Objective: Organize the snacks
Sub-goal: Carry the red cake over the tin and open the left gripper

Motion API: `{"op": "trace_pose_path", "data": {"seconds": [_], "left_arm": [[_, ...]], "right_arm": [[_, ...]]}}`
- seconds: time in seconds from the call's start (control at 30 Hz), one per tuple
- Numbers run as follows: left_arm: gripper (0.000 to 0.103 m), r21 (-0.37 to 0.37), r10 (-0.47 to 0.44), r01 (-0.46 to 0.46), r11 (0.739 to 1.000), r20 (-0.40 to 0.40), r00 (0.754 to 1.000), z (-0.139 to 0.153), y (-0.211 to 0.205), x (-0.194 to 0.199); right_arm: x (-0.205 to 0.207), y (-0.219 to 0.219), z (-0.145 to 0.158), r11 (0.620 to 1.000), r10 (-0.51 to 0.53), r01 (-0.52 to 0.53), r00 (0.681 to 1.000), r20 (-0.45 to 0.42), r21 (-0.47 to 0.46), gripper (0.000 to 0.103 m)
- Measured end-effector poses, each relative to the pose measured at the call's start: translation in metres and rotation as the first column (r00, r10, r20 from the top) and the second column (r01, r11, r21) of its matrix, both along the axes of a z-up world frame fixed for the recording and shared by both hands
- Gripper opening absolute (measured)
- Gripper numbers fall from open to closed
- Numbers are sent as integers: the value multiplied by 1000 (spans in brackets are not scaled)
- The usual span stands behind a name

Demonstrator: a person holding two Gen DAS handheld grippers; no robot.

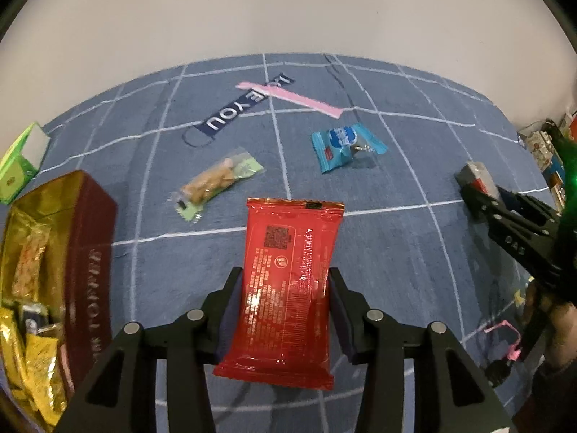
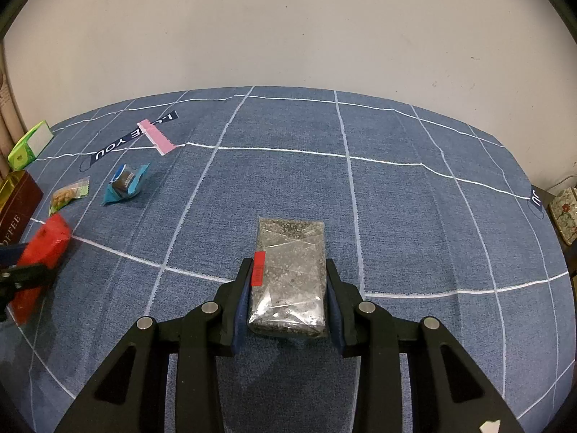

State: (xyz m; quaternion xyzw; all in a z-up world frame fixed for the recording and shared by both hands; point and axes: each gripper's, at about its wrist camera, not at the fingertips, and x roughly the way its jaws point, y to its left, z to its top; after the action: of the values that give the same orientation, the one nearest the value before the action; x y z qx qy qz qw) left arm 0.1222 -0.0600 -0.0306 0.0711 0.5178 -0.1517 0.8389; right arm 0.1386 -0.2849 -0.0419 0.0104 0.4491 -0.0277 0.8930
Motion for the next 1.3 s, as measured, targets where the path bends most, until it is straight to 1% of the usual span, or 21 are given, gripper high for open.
{"op": "trace_pose_path", "data": {"seconds": [0.13,0.23,0.47,0.6,0.7,0.83,1.0,1.2,1.3], "left_arm": [[46,-33,22,-21,999,43,999,27,11,-10],[46,-36,36,-34,999,71,997,45,21,-16],[46,-18,76,-75,997,103,992,74,50,-21],[46,15,106,-109,994,139,985,89,77,-21],[46,26,139,-144,989,149,979,95,100,-16],[46,39,190,-198,979,147,971,96,128,-5],[46,56,256,-263,963,113,960,87,165,9],[46,87,290,-295,952,68,955,71,189,23],[46,89,305,-306,948,28,952,60,200,33]], "right_arm": [[0,0,0,1000,0,0,1000,0,-1,33],[0,0,0,1000,0,0,1000,0,-2,33],[0,0,0,1000,0,0,1000,0,-2,33],[0,1,0,1000,-1,1,1000,0,-4,33],[-1,0,0,1000,-1,1,1000,0,-8,33],[0,0,0,1000,0,0,1000,0,-9,33],[0,1,0,1000,0,0,1000,0,-10,33],[0,0,0,1000,1,-1,1000,0,-16,33],[0,0,0,1000,2,-2,1000,0,-16,33]]}}
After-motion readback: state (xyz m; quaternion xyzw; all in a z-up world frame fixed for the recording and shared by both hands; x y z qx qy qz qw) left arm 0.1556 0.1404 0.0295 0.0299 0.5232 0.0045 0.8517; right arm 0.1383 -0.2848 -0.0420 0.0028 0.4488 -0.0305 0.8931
